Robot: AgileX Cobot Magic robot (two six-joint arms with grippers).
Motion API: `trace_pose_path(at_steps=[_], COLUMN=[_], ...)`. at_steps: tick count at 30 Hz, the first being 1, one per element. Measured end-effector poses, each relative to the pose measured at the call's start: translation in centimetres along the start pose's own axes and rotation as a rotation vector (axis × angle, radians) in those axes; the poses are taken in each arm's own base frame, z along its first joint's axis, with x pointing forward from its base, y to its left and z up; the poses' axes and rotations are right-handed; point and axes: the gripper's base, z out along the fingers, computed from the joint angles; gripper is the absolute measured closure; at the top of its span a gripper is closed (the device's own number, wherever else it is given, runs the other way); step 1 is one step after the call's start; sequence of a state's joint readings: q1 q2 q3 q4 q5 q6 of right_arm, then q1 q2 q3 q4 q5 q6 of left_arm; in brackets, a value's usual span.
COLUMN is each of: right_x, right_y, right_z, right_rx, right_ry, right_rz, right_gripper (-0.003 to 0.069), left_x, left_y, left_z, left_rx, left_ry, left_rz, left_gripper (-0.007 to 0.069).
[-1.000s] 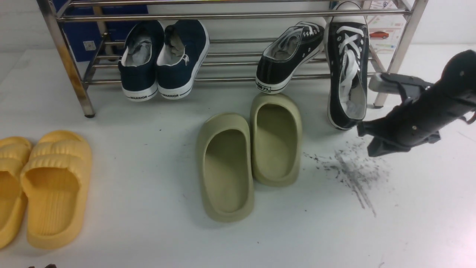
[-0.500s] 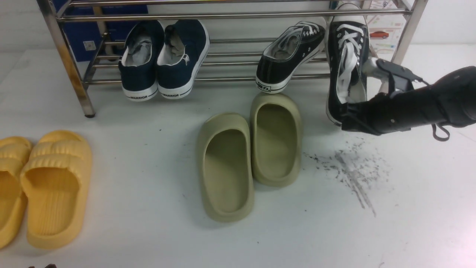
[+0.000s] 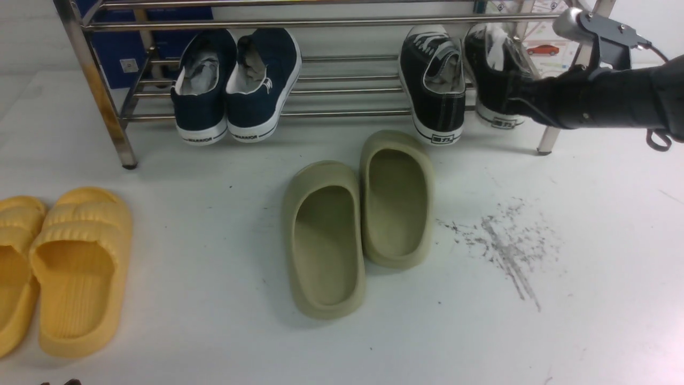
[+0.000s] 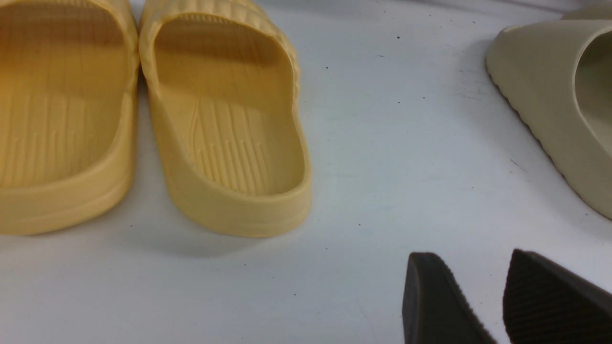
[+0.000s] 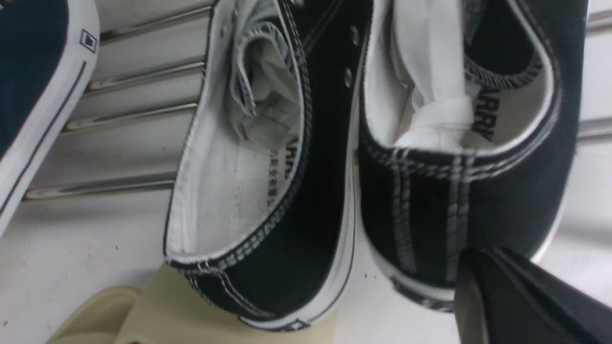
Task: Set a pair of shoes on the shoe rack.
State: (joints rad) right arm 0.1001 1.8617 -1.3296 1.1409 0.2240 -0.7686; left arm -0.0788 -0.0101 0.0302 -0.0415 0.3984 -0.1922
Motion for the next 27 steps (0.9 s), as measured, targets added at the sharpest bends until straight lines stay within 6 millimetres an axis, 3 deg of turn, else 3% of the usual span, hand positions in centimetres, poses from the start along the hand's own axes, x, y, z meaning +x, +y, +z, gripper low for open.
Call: trace_pose_path(at_steps=[3,10,14,18,21,25,26,27], right_x=[-0.9,-0.6,-0.7,-0.7,0.0,0.1,-0.6,-1.2], right_y=[0.3,0.4,0.6,1.3,-1.1,-4.5,-6.2,-6.4], right_z=[0.6,1.2,0.5,-1.9,-4.2,-6.2,-8.2,-9.6], right_rx=[-0.014,-0.040,-0.072,-0.177,-0.106,0.107,0.262,0.319], right_ry=[-0.017,0.018,0.045,0.195,0.430,0.559,0.580,0.562], right_rz=[-0.006,-0.019,-0.052,-0.133,-0.137,-0.097,-0.099,-0.097], right_gripper=[0.0654,0.0654,0.0652,0.0648,0.0645,0.0643,0.0643,0.0643], left_x=[0.0,0.0,0.0,0.0,0.0,0.0,0.0,0.0], left_y=[0.0,0.0,0.0,0.0,0.0,0.0,0.0,0.0], left_z=[0.0,0.0,0.0,0.0,0.0,0.0,0.0,0.0], left_rx=[0.000,0.000,0.000,0.000,0.000,0.000,0.000,0.000], left_ry=[0.000,0.000,0.000,0.000,0.000,0.000,0.000,0.000], left_rz=[0.000,0.000,0.000,0.000,0.000,0.000,0.000,0.000], left_gripper=[0.0386,0.0386,0.0386,0.0386,0.0386,0.0386,0.0386,0.0386])
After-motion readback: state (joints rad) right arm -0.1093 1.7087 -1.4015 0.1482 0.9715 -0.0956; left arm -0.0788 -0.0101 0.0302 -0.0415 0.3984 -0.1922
